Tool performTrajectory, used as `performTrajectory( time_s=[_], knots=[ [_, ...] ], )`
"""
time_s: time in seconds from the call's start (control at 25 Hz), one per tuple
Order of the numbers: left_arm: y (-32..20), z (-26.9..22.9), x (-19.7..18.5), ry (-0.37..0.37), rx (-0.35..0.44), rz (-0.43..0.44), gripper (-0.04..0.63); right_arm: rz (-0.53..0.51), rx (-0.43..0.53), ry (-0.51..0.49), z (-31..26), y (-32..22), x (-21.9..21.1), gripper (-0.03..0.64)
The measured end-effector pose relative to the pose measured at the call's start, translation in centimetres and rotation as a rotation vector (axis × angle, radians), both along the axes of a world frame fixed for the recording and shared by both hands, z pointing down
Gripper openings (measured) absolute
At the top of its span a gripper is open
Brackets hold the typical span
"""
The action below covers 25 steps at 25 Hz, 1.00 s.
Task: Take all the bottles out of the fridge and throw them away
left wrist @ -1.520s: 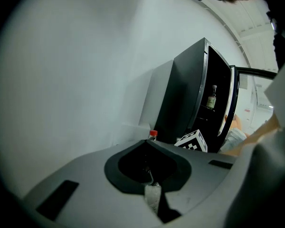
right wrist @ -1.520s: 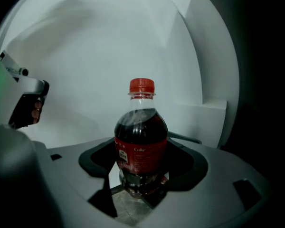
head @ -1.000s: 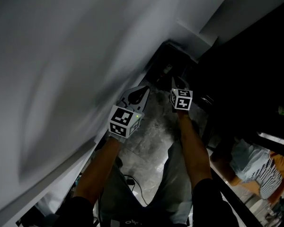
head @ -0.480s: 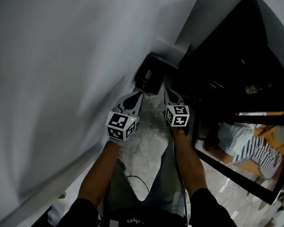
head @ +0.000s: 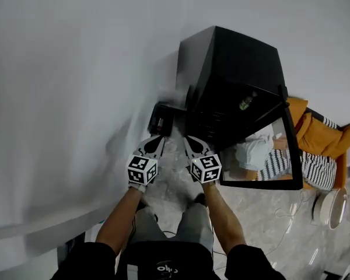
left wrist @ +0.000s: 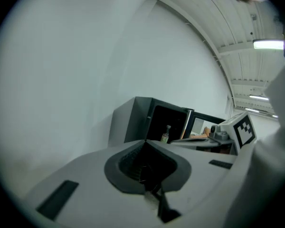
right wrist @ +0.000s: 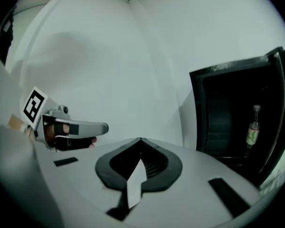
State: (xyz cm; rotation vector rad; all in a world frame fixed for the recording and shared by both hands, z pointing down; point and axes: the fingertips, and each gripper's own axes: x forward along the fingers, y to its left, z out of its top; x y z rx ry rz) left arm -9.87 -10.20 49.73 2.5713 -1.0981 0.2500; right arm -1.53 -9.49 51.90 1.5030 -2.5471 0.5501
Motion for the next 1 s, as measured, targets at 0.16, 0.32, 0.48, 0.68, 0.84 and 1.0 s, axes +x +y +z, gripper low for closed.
performTrajectory(
  time_s=[0.16,0.32,0.48,0.68,0.84,1.0],
  knots=[
    [1.9,-6.0,6.2,0.034,0.041,0.010,0.002,-0.011,0.017,0.012,-6.3,3.6,5.3,0.008],
    [4.1,-10.1,11.8,0.064,0.072,0.007,0.002,-0.006,0.038,0.017,-10.8,6.7,11.3,0.009],
    [5.1,-13.2,16.5,0.062,0.108,0.041,0.002,0.040,0.075,0.010,-14.0,8.1,17.1,0.008],
    [6.2,-15.9,19.8,0.046,0.143,0.116,0.002,0.108,0.109,0.007,-16.3,9.7,20.9,0.008],
    [6.6,-17.5,20.6,0.043,0.164,0.191,0.002,0.193,0.137,0.011,-17.9,10.4,21.9,0.008],
    [6.5,-18.9,19.4,0.051,0.174,0.270,0.002,0.280,0.139,0.016,-18.9,10.6,21.1,0.008]
  ],
)
